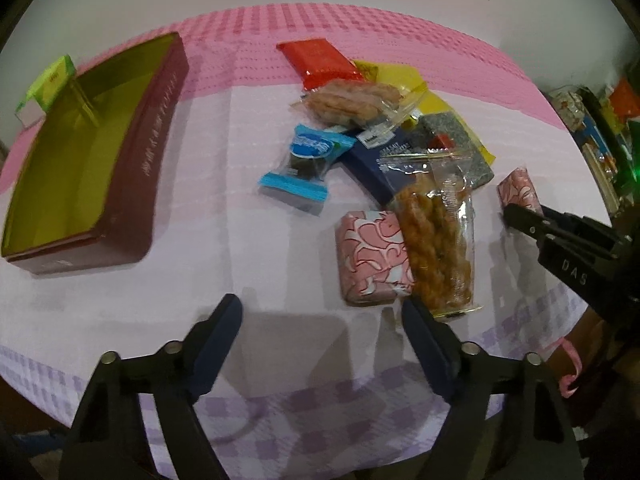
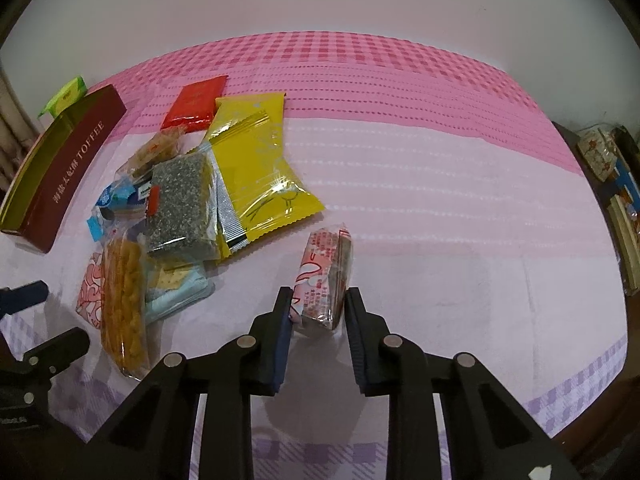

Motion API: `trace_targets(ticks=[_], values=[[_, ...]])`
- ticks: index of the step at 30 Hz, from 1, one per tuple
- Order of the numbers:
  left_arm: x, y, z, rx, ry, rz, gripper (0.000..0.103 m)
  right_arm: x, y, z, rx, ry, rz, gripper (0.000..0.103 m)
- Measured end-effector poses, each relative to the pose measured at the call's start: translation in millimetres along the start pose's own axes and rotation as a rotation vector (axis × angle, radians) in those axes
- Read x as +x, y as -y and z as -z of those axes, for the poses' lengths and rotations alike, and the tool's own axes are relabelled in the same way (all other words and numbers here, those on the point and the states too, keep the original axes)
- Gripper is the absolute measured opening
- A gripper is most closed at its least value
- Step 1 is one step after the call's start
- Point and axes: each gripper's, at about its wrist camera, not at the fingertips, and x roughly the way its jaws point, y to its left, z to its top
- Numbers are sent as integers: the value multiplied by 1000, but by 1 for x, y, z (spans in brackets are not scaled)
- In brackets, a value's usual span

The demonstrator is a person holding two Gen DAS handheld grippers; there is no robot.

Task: Organize snacks
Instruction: 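Grasp the square pink-patterned cake with the left tool while the right holds its roll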

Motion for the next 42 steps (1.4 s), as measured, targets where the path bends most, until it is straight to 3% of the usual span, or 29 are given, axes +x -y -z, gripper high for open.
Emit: trace_targets(ticks=[3, 14, 19, 23, 42], values=[[1, 5, 0, 3, -9, 29, 78, 1, 1, -1, 8, -1, -8, 24], [11, 5, -13, -16, -27, 4, 77, 2, 2, -1, 23, -10, -34, 25], [10, 6, -15, -29, -39, 21, 64, 3, 4, -2, 29, -14, -44, 25], [7, -2, -11, -51, -40, -13, 64, 3, 7, -2, 50, -23, -69, 27], [15, 7, -27, -1, -46, -23, 62, 3, 6, -3, 52, -12, -74, 27]])
